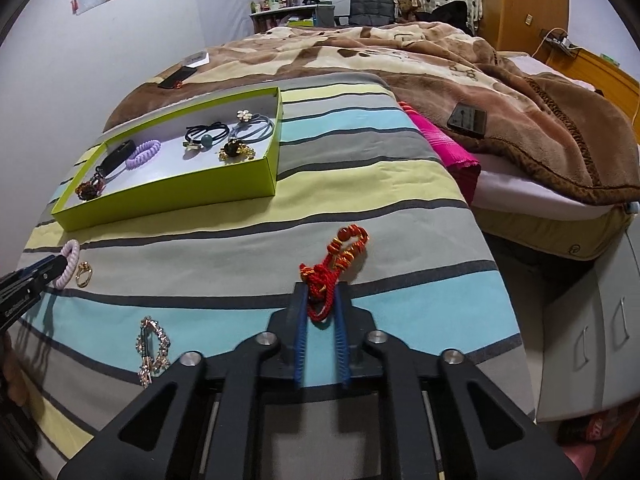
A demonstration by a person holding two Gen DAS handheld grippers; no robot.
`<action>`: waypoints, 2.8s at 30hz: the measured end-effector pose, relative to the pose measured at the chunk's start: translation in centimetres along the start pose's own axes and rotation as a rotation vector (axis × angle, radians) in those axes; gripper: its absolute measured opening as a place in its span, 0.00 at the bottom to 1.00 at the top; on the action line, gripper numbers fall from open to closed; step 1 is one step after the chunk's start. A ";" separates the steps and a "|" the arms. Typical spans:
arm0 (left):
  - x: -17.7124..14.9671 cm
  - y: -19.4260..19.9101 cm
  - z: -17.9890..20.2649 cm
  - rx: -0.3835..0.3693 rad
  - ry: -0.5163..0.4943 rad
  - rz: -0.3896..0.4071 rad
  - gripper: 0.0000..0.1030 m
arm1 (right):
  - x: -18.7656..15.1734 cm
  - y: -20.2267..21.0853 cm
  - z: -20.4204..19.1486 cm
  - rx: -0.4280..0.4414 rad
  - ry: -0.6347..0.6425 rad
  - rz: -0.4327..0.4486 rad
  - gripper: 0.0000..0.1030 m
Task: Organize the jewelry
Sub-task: 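Grasp the pink coil hair tie with the left tool while the right tool grasps the red knotted charm, then carry the hair tie and red charm into the green box and open both tools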
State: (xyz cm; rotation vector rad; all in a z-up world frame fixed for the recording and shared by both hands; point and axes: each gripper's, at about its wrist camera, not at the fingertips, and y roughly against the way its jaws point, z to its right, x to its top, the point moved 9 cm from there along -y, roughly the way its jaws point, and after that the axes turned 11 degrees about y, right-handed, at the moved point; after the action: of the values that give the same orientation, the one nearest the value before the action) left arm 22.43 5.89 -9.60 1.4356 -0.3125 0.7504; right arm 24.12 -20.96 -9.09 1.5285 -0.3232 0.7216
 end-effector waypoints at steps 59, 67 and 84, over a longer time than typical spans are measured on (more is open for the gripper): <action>7.4 3.9 5.2 -0.186 -0.087 0.169 0.09 | 9.6 2.2 -9.1 0.217 0.199 0.204 0.07; 8.5 0.5 6.2 -0.172 -0.105 0.127 0.09 | 10.6 -1.7 -9.7 0.220 0.213 0.139 0.07; 8.0 -4.6 5.7 -0.122 -0.104 0.024 0.10 | 10.4 -6.4 -8.7 0.213 0.182 0.039 0.07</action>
State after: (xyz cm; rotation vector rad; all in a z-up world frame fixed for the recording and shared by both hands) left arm 32.63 2.78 -7.41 1.3600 -0.4490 0.6656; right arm 33.80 -9.47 -8.19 1.6453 -0.1435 0.9433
